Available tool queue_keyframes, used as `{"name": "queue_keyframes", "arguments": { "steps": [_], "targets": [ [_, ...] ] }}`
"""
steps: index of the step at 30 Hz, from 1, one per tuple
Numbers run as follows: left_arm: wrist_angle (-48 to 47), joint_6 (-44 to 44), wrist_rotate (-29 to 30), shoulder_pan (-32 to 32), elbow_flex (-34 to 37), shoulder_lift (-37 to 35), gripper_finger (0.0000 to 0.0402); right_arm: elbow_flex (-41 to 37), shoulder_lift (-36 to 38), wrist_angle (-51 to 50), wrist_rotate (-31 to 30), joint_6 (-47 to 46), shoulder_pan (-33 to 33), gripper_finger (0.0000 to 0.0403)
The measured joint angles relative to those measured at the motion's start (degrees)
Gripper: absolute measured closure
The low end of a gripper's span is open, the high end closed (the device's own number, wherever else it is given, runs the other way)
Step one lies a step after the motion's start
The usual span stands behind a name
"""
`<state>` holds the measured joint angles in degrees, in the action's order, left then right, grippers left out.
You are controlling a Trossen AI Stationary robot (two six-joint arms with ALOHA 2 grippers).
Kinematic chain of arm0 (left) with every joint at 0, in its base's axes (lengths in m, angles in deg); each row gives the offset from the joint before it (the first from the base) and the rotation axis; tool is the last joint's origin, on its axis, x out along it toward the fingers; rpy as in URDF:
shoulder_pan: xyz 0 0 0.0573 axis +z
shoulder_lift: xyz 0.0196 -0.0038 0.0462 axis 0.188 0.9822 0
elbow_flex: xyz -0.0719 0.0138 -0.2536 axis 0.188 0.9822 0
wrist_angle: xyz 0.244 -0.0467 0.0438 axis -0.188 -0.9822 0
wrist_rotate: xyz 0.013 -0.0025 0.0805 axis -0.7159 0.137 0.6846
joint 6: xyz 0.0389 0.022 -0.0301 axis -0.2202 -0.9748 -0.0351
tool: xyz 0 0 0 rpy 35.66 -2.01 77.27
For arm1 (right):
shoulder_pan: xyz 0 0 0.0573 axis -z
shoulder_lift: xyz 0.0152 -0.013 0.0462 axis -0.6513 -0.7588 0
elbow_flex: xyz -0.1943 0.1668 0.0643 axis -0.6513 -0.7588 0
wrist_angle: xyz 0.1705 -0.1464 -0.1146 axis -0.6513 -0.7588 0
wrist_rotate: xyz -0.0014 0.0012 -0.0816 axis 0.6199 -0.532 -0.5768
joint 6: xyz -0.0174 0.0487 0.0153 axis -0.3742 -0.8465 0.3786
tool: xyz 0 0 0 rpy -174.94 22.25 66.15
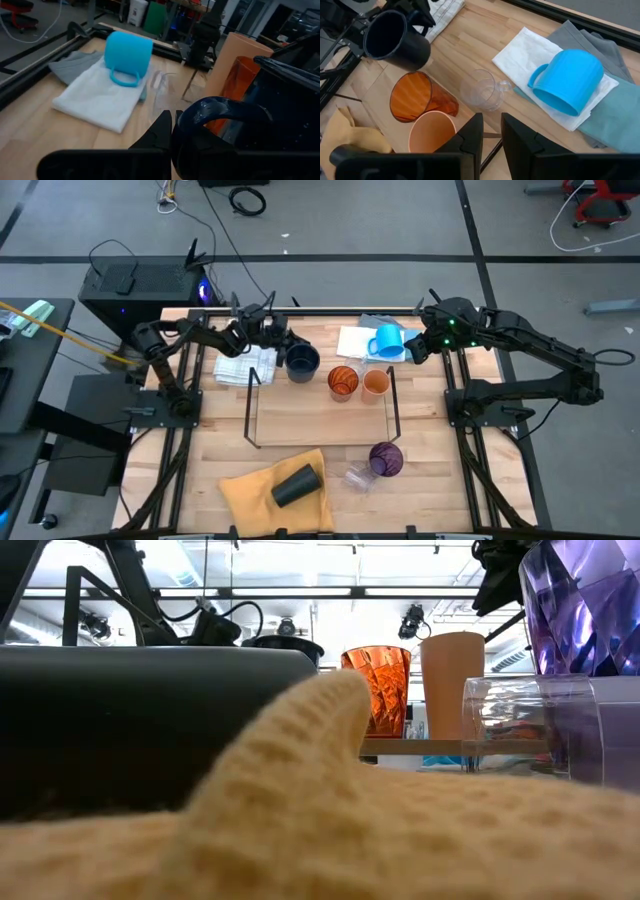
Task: Stack small to large cups/mugs on shelf
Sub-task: Put the dark blue cup on the shelf
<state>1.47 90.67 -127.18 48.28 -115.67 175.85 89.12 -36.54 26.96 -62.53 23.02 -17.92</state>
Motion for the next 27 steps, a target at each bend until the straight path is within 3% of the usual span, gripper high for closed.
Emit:
{"name": "queue_keyframes", "arguments": {
  "steps": [27],
  "targets": [
    [2.37,-2.03,0.8,-7.5,-0.04,5.03,0.0384,0.0,-0.02,0.74,-0.02,-0.02,0.02,0.0328]
  ]
}}
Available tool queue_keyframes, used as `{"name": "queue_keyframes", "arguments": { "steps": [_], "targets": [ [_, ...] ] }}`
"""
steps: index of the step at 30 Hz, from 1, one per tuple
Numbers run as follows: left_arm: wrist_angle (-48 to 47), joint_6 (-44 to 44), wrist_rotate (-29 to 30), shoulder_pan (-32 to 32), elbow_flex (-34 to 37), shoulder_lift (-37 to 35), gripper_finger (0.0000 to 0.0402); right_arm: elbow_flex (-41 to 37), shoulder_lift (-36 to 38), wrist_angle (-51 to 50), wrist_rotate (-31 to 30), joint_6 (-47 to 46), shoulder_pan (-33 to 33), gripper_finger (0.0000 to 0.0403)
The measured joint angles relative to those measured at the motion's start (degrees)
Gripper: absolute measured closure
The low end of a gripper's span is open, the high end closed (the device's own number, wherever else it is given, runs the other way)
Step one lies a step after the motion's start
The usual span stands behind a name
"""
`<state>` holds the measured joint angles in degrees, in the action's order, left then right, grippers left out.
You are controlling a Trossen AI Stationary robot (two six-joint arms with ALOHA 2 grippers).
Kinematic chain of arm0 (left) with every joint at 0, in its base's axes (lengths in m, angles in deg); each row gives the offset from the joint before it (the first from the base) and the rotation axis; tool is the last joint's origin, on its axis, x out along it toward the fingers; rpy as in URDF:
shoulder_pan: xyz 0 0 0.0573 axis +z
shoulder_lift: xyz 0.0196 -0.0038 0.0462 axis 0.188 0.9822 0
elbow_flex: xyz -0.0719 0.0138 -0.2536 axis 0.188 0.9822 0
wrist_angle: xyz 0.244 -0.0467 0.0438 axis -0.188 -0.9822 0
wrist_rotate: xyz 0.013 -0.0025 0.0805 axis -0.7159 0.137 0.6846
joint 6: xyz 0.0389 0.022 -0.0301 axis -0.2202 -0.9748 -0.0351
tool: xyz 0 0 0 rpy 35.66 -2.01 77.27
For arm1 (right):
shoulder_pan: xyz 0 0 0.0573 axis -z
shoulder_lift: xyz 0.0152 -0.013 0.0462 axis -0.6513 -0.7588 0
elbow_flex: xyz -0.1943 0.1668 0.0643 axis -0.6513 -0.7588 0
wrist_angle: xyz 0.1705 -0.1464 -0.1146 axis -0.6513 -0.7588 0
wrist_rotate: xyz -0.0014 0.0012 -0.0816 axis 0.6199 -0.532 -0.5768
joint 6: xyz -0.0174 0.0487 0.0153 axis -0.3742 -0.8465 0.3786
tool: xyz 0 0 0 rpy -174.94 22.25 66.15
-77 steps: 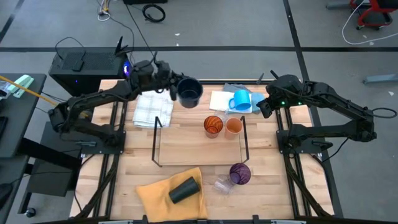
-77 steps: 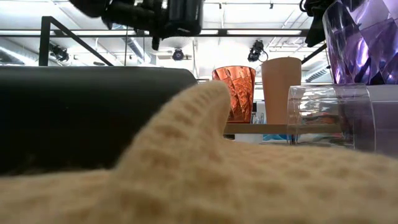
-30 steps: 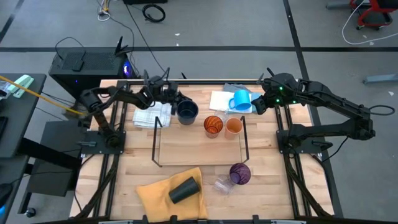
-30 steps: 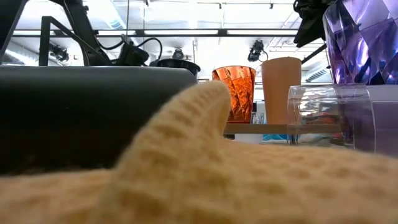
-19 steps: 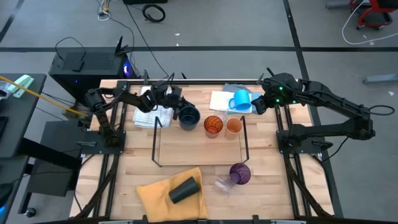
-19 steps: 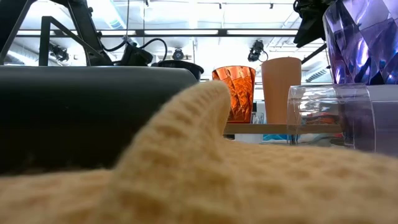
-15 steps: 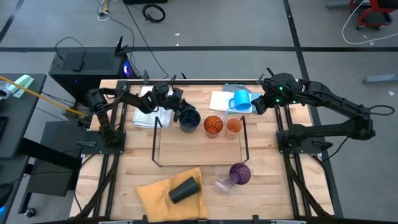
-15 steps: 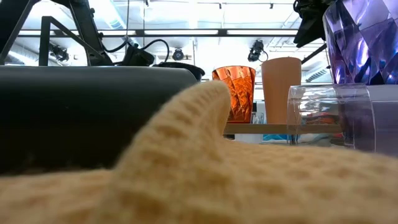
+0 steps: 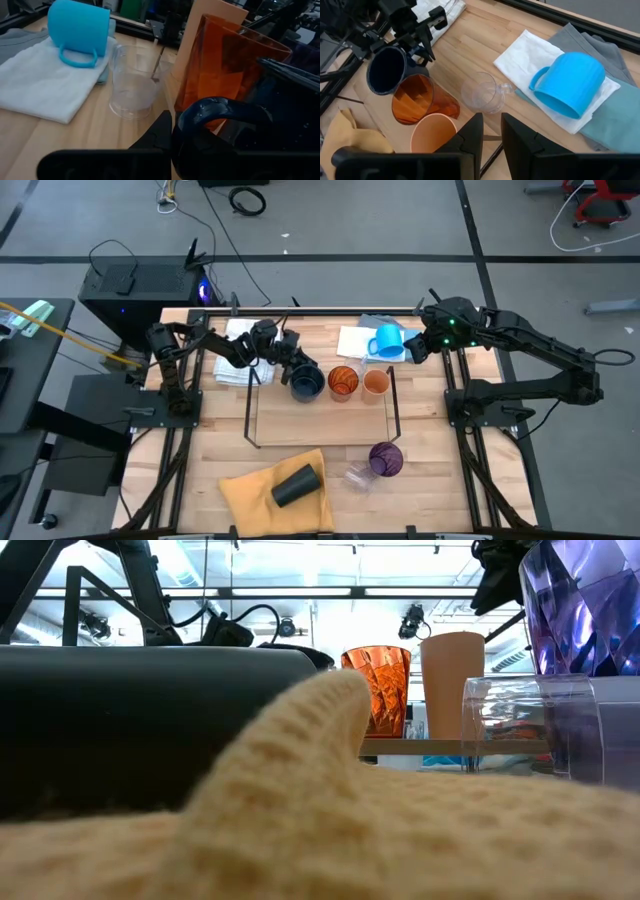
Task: Stack small to large cups/mugs on shelf
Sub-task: Put the dark blue cup on the shelf
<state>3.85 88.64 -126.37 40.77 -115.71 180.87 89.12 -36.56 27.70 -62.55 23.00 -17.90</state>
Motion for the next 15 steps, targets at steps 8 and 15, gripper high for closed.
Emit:
{"name": "queue_keyframes", "arguments": {
  "steps": [8,15],
  "targets": [
    [-0.35,-0.03,0.11,0.04,0.0,0.0,0.0384,0.0,0.0,0.46,0.0,-0.02,0.0,0.0328],
    [-1.6,-0.01,0.17,-0.1,0.01,-0.03,0.0384,0.0,0.0,0.79,0.0,0.0,0.0,0.0328]
  ]
}}
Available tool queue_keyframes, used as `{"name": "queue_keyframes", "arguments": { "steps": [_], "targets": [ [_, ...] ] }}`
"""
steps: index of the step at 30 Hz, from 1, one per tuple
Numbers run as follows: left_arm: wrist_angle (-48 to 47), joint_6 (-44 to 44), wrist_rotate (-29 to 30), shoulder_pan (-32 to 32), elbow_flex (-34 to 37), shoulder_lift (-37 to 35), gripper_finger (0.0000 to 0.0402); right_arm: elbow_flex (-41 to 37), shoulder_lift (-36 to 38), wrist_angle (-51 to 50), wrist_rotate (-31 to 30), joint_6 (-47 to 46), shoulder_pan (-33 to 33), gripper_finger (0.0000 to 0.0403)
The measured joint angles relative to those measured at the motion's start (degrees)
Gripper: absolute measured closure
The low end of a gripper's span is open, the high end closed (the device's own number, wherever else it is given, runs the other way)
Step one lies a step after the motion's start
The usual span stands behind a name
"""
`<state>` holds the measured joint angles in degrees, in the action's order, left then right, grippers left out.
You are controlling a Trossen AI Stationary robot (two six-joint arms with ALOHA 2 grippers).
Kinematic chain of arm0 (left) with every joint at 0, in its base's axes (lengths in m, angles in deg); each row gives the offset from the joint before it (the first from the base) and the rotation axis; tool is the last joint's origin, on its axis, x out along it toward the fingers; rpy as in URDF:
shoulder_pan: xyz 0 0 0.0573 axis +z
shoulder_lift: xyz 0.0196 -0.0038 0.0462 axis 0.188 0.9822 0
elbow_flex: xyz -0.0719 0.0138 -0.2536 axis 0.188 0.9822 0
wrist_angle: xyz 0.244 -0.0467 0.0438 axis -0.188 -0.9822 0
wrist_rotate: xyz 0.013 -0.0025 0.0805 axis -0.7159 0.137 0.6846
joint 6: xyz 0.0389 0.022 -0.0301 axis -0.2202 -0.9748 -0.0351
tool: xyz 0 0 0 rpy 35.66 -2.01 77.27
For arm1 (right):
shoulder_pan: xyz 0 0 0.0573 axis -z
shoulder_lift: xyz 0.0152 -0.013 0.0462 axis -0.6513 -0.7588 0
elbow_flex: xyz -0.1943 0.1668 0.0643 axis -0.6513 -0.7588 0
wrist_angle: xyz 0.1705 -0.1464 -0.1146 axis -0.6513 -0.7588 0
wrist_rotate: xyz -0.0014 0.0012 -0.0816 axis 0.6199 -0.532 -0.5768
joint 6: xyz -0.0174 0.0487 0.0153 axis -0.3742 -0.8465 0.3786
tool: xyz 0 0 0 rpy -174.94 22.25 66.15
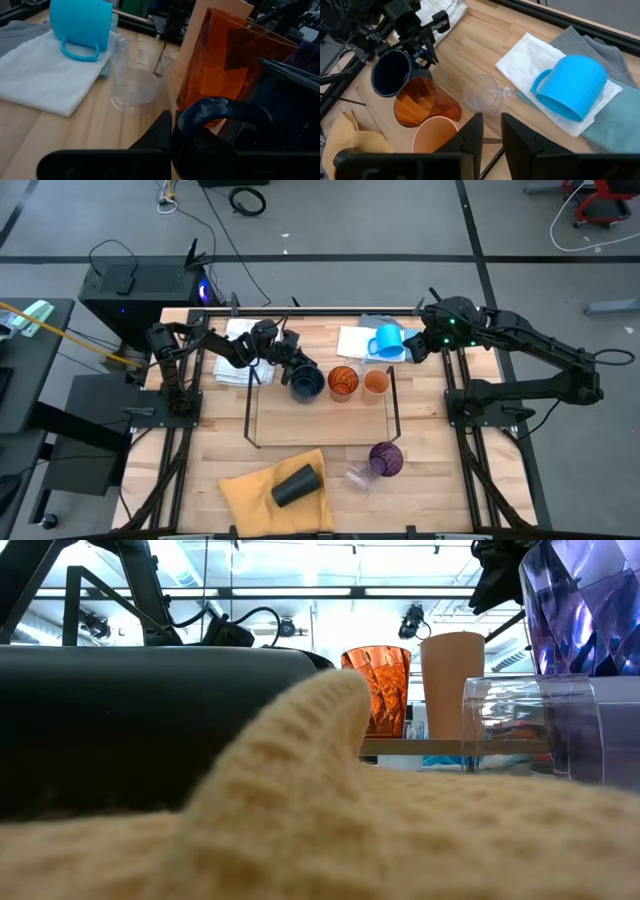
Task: Stack small to large cups/mugs on shelf
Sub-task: Put the dark blue cup on the shelf
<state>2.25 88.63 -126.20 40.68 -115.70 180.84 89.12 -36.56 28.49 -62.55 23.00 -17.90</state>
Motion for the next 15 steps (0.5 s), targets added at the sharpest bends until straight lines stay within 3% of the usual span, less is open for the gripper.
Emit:
{"name": "queue_keyframes", "arguments": {
  "steps": [15],
  "targets": [
    [-1.76,-0.91,4.53,-3.05,0.01,-0.03,0.0384,0.0,0.0,-0.02,0.0,0.02,0.0,0.0328]
  ]
}}
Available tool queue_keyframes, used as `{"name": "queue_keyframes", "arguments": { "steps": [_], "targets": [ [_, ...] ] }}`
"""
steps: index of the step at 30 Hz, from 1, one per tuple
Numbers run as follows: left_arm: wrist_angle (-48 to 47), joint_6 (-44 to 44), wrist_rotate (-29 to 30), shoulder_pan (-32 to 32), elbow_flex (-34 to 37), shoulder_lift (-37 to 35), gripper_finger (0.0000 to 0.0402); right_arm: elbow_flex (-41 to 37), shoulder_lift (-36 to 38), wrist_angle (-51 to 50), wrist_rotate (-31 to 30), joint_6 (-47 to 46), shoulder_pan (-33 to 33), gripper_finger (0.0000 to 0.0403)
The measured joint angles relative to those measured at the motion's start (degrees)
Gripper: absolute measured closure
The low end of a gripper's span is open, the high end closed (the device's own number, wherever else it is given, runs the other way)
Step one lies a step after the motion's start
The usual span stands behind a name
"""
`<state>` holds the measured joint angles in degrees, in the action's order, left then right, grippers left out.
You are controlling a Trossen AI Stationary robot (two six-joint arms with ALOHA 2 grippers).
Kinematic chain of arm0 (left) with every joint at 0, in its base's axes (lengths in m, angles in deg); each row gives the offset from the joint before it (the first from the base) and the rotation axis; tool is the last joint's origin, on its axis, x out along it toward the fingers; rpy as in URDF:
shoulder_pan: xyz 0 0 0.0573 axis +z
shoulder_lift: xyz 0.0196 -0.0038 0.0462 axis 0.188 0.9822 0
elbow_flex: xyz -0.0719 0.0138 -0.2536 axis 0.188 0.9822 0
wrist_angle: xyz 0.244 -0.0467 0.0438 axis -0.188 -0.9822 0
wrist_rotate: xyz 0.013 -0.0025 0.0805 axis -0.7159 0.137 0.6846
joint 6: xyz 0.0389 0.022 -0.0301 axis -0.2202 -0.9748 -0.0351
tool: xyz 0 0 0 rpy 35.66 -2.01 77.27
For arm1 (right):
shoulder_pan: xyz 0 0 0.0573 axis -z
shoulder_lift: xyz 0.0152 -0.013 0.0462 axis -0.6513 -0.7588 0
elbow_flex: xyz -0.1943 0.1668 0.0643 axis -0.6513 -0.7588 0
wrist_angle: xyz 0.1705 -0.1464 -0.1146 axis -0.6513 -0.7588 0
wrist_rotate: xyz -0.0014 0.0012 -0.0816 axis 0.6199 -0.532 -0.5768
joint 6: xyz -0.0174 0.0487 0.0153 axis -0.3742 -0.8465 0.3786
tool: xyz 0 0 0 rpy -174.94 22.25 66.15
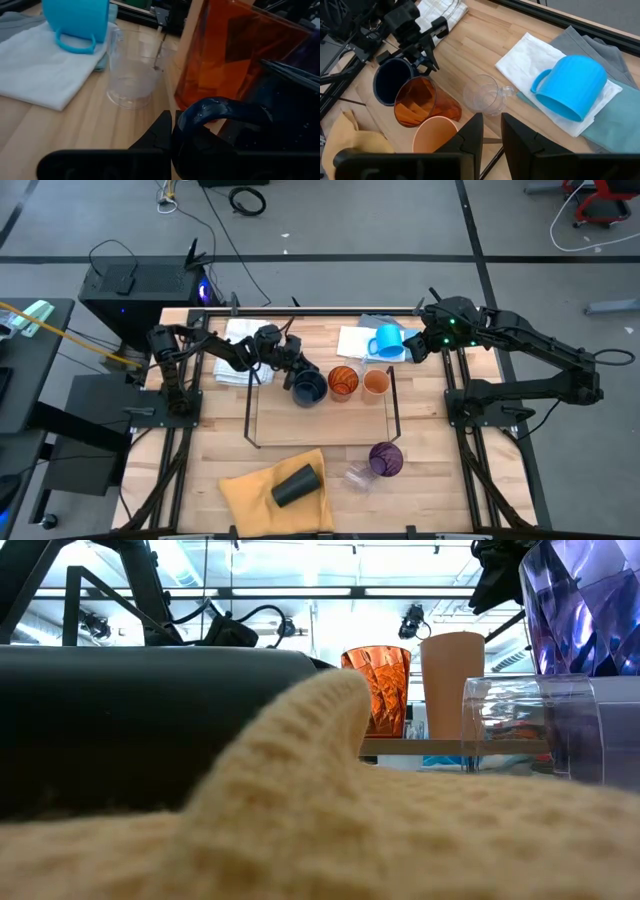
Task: Stack small to large cups/mugs on shelf
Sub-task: Put the dark blue cup on the shelf
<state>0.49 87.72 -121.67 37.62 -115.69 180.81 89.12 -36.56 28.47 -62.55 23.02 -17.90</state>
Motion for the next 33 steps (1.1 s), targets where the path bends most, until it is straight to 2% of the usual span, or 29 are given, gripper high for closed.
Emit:
{"name": "queue_keyframes", "arguments": {
  "steps": [10,21,33],
  "targets": [
    [-0.82,0.13,0.78,-0.37,0.0,-0.04,0.0355,0.0,0.0,0.0,0.0,0.02,0.0,0.0328],
    [-2.16,0.25,0.78,-0.66,0.0,-0.04,0.0358,0.0,0.0,0.0,0.0,0.41,0.0,0.0328],
    [-4.27,1.6,0.74,-0.61,0.0,-0.04,0.0283,0.0,0.0,-0.01,0.0,0.68,0.01,0.0328]
  ]
}}
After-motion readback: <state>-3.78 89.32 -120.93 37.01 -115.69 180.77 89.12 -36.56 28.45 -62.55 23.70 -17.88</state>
